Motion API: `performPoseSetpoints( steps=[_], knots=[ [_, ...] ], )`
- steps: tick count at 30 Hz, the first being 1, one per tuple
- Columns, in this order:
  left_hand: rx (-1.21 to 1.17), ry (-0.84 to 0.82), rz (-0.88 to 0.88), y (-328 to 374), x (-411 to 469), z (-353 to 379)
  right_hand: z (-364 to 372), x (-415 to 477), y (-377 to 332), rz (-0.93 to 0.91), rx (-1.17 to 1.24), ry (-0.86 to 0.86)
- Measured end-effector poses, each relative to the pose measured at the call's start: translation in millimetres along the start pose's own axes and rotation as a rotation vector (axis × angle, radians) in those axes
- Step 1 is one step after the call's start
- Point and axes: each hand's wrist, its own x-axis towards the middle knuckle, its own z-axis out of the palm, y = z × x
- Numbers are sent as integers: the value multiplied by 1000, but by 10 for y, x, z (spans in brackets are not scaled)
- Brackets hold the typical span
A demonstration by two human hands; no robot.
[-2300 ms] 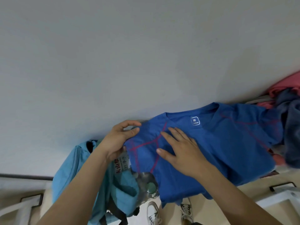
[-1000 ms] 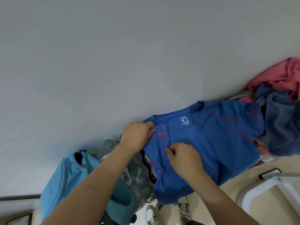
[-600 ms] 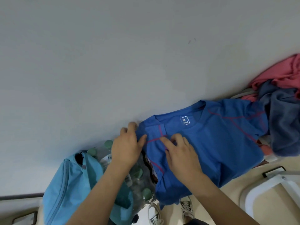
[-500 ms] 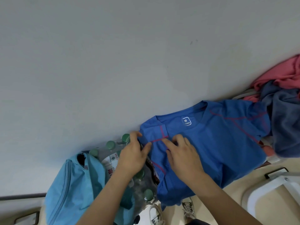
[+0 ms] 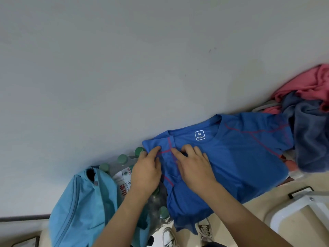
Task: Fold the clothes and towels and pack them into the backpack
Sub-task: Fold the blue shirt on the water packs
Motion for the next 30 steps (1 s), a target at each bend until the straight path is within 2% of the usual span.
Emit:
performPoseSetpoints(
  steps=[2,4,5,7,10,12,17,24,27,30],
  knots=[
    [170,108,75,3,-24,-11,-39,-17,17,3,31,-26],
    [298,237,252,9,-41,-3,-86,-58,60,22,74,-25],
    [343,222,343,26,-53,23,-117,-88,85,33,95,-20],
    [442,87,469,57,-107,125,-173,-165,142,55,138,2],
    [528,-83,484,11,-193,299,-260,-342,261,124,172,63],
    [527,-129,449,-28,-218,328,-306,-490,404,198,212,123],
    [552,-97,466,53,-184,274,-590,-904,908,416,304,205],
    [374,-48,597,787,-247,336,-1101,-957,1695,514,371,266],
    [305,-62,665,1188,-225,561,-1221,-719,1966,473,329,211],
    [263,-88,654,1629,-175,896,-1206,-499,2145,510,181,69]
  ],
)
